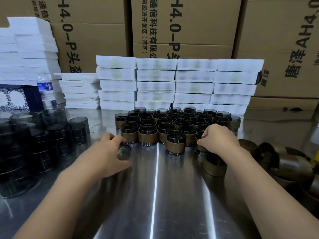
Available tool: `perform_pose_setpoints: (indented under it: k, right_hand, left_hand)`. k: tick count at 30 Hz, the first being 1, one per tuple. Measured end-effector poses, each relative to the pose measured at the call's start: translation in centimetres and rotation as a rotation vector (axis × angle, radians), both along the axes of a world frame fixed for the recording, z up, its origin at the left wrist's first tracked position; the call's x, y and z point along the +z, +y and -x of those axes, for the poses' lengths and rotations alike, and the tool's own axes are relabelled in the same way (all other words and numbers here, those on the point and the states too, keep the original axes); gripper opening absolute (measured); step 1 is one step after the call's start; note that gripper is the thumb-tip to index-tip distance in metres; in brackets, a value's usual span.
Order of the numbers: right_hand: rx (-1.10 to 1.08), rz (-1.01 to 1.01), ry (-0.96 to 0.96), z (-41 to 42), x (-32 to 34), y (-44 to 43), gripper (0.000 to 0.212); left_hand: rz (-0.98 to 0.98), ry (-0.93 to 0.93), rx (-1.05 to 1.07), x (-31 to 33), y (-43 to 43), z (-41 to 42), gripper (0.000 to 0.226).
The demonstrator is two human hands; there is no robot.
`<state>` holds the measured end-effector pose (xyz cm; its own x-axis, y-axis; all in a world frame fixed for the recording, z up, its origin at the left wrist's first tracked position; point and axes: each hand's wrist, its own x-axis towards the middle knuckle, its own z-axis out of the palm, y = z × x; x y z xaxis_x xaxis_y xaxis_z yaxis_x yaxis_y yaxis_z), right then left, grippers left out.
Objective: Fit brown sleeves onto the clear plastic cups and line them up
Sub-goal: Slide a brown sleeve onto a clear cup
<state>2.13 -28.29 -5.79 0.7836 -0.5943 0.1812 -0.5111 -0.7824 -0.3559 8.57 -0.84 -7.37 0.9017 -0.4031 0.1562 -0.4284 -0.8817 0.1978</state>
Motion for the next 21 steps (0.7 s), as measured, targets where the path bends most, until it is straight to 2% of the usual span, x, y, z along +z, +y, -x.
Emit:
perform_pose_setpoints:
  k: [10, 15, 21]
  right_hand:
    - [0.057, 0.043, -0.024, -0.3, -1.0, 0.1, 0.015]
    - [0.053, 0.103, 0.005, 0.0, -0.9, 0.4, 0.017]
    - [-0.079, 0.228, 0.066, 1.0, 0.5, 1.4, 0.072]
  left_hand:
    - [-0.331, 0.172, -0.195, 1.8, -5.9, 1.0, 0.082]
    - [-0.340, 0.266, -0.322, 2.5, -9.9, 2.7, 0.073]
    - [-0.277, 0.331, -0.364, 2.7, -11.7, 1.8, 0.064]
